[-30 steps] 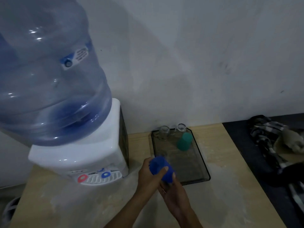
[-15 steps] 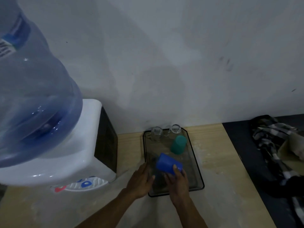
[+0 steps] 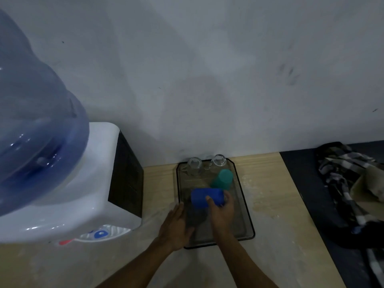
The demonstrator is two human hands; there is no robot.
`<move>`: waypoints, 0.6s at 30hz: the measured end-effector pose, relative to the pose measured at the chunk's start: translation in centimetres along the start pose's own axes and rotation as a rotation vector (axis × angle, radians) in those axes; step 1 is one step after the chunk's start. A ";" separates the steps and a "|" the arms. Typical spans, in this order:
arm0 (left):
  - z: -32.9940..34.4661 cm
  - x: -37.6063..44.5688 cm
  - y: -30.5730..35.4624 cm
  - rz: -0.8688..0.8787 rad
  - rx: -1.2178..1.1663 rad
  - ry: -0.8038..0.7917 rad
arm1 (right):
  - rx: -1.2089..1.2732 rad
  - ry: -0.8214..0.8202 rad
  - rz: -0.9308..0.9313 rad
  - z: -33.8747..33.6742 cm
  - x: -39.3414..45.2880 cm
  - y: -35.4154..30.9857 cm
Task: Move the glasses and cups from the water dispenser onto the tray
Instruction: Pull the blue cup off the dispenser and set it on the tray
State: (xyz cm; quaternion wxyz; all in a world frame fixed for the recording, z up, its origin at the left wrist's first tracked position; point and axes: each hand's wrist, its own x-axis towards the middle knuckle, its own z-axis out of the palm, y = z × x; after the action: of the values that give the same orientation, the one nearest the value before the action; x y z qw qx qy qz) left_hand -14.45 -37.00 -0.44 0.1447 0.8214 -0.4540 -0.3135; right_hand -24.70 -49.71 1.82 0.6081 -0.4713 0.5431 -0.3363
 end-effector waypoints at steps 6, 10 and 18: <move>-1.7 1.1 0.3 -0.042 -0.006 -0.028 | -0.551 -0.167 -0.247 1.7 1.5 -1.7; -1.4 1.5 -0.5 -0.054 -0.010 -0.052 | -0.769 -0.305 -0.370 2.4 2.6 -2.5; -0.1 2.5 -2.1 -0.098 -0.026 -0.022 | -0.997 -0.426 -0.436 3.4 4.1 -2.3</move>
State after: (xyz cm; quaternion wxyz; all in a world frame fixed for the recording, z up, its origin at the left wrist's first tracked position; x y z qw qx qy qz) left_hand -12.06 -37.95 -2.46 0.1348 0.8373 -0.4105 -0.3350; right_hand -20.40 -53.54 2.47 0.3253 -0.8587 0.3921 -0.0553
